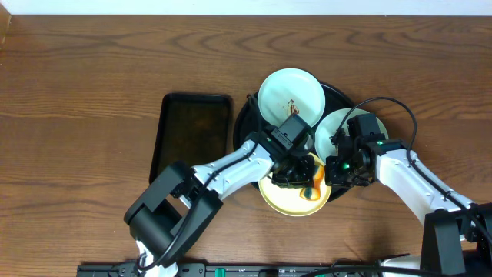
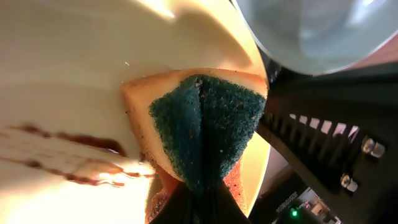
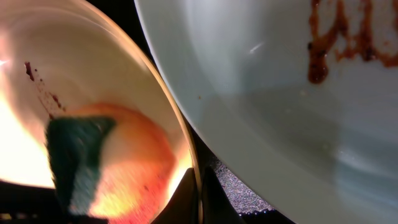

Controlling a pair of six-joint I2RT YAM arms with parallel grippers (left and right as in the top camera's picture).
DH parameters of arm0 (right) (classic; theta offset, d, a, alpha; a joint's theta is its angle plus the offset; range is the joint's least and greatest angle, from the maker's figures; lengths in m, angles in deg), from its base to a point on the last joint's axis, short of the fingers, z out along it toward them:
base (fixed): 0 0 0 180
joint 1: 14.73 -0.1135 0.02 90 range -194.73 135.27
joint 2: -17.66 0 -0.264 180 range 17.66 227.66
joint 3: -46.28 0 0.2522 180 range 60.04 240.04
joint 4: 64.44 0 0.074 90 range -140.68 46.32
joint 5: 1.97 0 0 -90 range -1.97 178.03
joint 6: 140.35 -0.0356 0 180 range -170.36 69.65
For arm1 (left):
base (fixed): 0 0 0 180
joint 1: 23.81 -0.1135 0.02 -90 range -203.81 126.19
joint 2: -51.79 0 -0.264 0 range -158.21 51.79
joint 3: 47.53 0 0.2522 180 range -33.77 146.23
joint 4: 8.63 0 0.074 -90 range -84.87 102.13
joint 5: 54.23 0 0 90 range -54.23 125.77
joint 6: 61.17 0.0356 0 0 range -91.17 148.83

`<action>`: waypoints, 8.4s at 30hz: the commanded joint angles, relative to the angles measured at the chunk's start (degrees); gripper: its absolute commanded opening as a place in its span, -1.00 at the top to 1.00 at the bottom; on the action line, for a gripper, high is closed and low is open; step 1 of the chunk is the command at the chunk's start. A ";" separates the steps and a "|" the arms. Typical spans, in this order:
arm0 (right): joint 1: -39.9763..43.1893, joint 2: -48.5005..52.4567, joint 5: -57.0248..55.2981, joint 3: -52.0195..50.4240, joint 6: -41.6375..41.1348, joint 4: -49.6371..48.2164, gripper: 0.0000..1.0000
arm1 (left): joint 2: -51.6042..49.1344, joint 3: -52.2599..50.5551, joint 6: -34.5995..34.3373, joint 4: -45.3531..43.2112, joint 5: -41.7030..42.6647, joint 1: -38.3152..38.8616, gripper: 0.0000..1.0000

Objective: Clean dirty plates on tray and stack at the side
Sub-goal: 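Scrub the yellow plate surface with the sponge in left gripper, then return the sponge with left gripper to the black tray, then lift the yellow plate with right gripper off the round tray, then place the yellow plate on the table right of the tray, then move right gripper to the rim of the lower pale green plate, then carry the sponge with left gripper over the pale green plate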

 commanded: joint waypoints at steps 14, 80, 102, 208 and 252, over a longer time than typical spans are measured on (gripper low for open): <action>-0.63 0.39 0.04 0.68 -0.15 1.29 0.97 | -0.81 1.05 -0.26 2.54 -9.22 -9.03 0.85; -7.02 -12.07 -26.38 7.85 7.48 -1.53 0.98 | 22.12 1.03 17.81 26.10 -25.24 -39.19 0.84; -37.70 -13.44 -76.83 8.33 21.94 -16.26 0.97 | 22.12 1.03 17.81 26.08 -25.24 -39.19 0.84; 20.48 5.55 -13.66 10.45 1.29 -3.02 0.27 | 22.12 1.05 17.79 27.19 -25.20 -39.19 0.84; -0.35 3.98 -9.35 10.38 -6.45 9.25 0.98 | 21.99 1.03 16.70 23.78 -21.49 -20.37 0.85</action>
